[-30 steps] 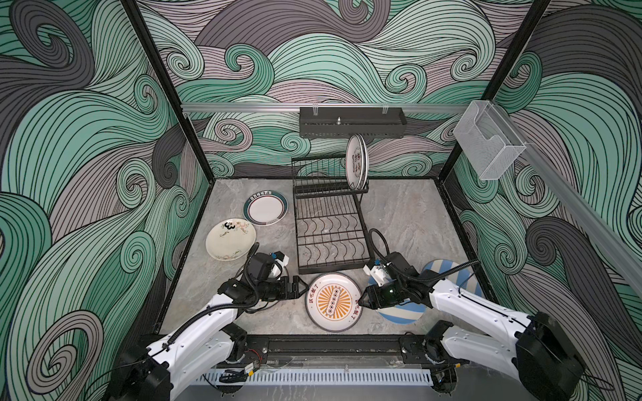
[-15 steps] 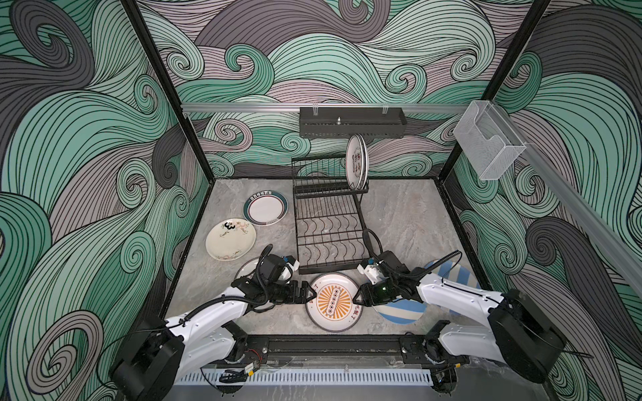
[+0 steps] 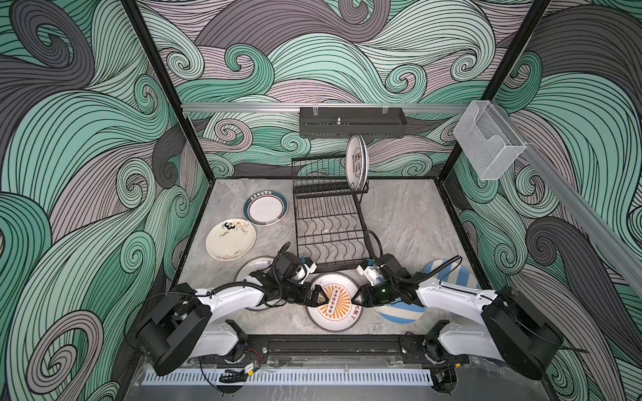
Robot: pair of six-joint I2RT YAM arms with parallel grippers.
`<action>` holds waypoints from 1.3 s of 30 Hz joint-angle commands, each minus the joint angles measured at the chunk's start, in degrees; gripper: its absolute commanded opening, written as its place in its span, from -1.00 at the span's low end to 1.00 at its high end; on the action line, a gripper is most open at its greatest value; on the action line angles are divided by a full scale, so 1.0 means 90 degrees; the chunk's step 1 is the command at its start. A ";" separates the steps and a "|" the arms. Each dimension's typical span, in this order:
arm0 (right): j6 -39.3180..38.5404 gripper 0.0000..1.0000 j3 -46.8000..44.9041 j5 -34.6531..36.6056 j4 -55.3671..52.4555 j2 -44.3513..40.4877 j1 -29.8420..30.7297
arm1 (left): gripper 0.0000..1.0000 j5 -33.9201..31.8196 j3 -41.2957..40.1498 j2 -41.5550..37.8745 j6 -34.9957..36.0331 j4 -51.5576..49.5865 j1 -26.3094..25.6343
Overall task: Load plates into a dish rack
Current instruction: Pick up the plate from the bottom-center of the table.
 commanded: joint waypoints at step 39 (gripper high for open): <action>0.0713 -1.00 0.0224 -0.0093 -0.1091 -0.2512 -0.1192 | 0.98 -0.1473 0.1540 -0.0224 0.0685 -0.1830 -0.0168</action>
